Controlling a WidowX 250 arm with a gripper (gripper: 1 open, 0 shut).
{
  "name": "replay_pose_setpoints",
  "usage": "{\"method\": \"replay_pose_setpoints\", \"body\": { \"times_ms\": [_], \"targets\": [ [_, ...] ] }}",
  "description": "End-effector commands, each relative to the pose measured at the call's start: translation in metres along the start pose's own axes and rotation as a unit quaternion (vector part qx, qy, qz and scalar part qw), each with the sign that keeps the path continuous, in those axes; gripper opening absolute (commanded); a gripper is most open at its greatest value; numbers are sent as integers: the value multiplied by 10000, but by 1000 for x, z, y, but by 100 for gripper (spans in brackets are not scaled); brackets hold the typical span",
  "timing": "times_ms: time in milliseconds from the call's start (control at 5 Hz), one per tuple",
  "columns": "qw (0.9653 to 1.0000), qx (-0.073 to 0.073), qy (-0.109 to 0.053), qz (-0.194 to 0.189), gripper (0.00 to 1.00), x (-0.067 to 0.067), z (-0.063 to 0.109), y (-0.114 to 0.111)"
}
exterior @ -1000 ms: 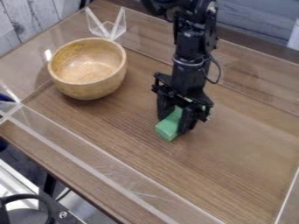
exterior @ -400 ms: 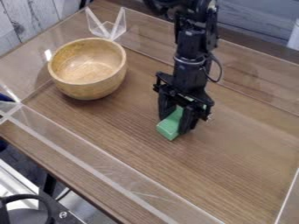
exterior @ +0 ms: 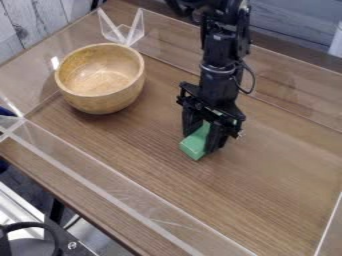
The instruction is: Put the green block in the brown bowl
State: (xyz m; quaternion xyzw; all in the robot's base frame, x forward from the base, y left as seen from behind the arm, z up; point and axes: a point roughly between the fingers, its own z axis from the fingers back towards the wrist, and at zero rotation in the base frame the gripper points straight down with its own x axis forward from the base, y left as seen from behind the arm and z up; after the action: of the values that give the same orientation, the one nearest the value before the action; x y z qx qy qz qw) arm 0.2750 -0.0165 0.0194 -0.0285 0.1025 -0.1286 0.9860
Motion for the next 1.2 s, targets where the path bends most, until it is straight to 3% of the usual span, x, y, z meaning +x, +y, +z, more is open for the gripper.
{"method": "replay_pose_setpoints", "body": {
  "times_ms": [0, 600, 1000],
  "targets": [
    [9998, -18, -66, -187, 0, 3, 3, -6],
    [9995, -110, 8, -310, 0, -1, 1, -12],
    [9994, -68, -271, -193, 0, -6, 33, -8]
  ]
}}
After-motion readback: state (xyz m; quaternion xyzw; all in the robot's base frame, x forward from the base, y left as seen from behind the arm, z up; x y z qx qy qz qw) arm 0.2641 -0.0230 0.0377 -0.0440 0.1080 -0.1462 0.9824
